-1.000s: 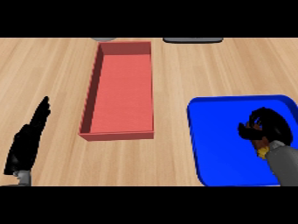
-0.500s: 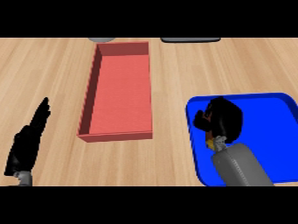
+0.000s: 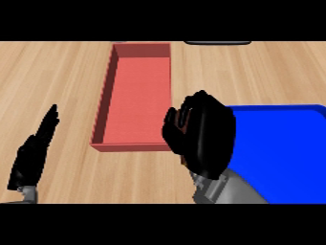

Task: Pick the sweet potato from the tray and place it in the cardboard box

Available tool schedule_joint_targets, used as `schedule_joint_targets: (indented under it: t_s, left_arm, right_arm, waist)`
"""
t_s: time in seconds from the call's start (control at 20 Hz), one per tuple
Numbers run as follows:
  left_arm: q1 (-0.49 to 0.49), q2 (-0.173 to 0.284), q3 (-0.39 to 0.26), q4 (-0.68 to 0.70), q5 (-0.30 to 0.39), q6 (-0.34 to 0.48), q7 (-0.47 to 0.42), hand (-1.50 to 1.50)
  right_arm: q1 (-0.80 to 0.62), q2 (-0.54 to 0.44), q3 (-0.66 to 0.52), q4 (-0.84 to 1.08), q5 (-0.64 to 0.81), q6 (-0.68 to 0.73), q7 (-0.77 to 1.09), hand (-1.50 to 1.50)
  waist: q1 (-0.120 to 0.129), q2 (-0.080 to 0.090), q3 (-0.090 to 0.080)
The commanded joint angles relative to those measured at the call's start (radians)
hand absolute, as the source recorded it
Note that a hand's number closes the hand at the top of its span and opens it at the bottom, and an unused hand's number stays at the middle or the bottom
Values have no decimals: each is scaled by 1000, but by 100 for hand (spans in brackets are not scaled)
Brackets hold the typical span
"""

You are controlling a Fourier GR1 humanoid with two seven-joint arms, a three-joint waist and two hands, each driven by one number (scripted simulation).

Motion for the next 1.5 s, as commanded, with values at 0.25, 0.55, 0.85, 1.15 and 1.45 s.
schedule_joint_targets:
  t_s: [0.25,0.55,0.85,1.15,1.45]
  left_arm:
    - [-76,-25,-18,32,-18,6,9,0]
    - [-66,2,-8,18,-13,-19,11,0]
    - [-104,-34,-22,50,-17,-5,17,0]
    - [-96,-29,-27,77,-27,-14,-35,0]
    - [-73,-26,-37,12,-4,-44,-2,0]
  right_arm:
    - [-381,16,-5,145,-113,53,305,150]
    - [-497,16,-97,373,-214,-15,244,150]
    - [-585,16,-175,610,-352,-82,140,150]
    - [-655,16,-228,880,-448,-199,22,150]
    - [-694,16,-293,1049,-527,-301,-2,-150]
  waist:
    - [36,18,1]
    - [52,21,1]
    - [56,28,1]
    - [79,38,1]
    - [114,42,1]
